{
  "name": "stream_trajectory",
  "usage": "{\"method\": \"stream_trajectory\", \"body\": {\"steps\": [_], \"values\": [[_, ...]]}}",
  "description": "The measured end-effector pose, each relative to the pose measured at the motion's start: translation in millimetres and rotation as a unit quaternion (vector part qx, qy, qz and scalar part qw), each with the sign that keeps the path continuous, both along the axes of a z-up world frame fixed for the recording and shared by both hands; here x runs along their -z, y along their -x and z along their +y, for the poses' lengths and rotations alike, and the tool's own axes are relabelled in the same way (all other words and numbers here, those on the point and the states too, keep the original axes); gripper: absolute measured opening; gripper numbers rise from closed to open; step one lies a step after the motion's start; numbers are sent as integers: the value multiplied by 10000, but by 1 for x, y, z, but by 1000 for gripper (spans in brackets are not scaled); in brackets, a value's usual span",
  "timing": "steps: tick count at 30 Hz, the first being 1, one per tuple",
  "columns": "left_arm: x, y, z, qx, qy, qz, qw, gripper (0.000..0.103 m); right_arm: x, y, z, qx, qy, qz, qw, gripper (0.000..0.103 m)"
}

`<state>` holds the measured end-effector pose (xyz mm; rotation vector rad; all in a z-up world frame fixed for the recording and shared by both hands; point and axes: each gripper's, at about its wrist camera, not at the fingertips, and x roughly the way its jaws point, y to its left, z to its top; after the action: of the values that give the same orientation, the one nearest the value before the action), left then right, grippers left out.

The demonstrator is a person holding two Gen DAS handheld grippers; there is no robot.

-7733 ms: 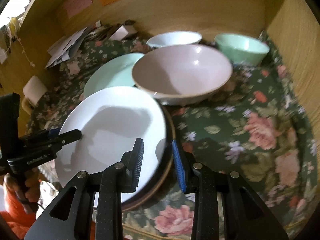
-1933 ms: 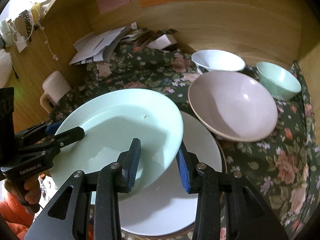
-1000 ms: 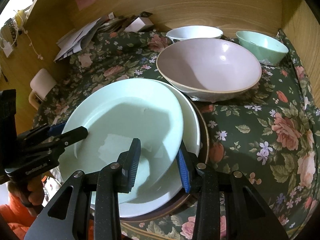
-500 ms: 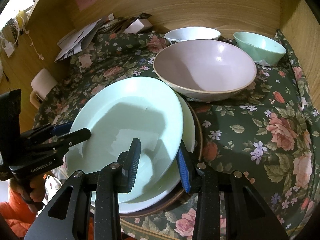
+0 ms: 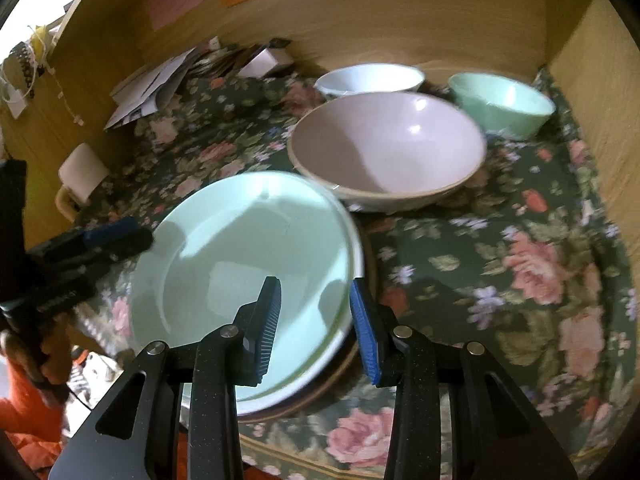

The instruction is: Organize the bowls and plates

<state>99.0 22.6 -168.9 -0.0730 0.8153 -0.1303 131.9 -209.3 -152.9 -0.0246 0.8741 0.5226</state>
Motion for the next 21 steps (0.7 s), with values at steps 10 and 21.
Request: {"method": "stream_trajectory", "body": {"steps": [10,21], "values": [[-36,-22,-13,12,-108,-337,9994,61,-37,-14,-31,480,-45,-545,9974,44],[-45,-69,-38,74,-254,-303,9992,75,-45,-54,-50,838,-51,-603,9946,61]]}}
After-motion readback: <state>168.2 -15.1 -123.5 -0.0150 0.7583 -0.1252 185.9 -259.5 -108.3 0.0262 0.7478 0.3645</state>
